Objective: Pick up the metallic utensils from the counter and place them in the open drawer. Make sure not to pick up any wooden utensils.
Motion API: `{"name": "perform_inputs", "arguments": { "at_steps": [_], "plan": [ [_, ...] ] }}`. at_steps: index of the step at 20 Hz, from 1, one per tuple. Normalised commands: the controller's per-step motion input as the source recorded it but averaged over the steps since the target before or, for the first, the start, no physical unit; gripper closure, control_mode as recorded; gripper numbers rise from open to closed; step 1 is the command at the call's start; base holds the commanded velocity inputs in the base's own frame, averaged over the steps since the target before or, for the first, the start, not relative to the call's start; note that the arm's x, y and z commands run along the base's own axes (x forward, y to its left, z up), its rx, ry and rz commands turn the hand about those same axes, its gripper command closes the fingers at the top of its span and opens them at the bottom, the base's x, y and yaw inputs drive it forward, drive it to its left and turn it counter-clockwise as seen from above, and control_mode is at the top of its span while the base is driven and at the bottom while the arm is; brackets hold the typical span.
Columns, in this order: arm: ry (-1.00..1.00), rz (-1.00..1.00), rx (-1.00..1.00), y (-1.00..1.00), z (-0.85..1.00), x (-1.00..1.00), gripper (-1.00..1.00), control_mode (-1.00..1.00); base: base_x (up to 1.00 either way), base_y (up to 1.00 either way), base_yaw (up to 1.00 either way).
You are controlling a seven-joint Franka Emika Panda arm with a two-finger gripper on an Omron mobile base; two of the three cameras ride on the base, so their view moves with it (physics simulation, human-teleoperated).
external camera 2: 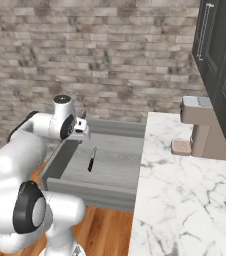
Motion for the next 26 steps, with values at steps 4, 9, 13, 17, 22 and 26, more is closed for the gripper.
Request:
{"name": "perform_inputs", "arguments": {
  "at_steps": [4,9,13,17,22,26],
  "plan": [
    [0.00,0.00,-0.02,-0.03,0.85,-0.49,-1.00,-1.00,0.00,0.00,0.00],
    [-0.09,-0.01,0.00,-0.06,0.53,-0.46,-1.00,-1.00,0.00,0.00,0.00],
    [-0.08,0.00,0.00,-0.01,0.48,-0.46,-1.00,-1.00,0.00,0.00,0.00],
    [-0.09,0.00,0.00,-0.02,0.37,-0.49,-1.00,-1.00,0.00,0.00,0.00],
    [-0.04,0.00,0.00,0.00,0.14,-0.20,-1.00,1.00,-0.41,0.12,0.00],
    [0.00,0.00,0.00,0.00,0.00,0.00,-1.00,1.00,-0.70,0.80,0.04]
  ]
}}
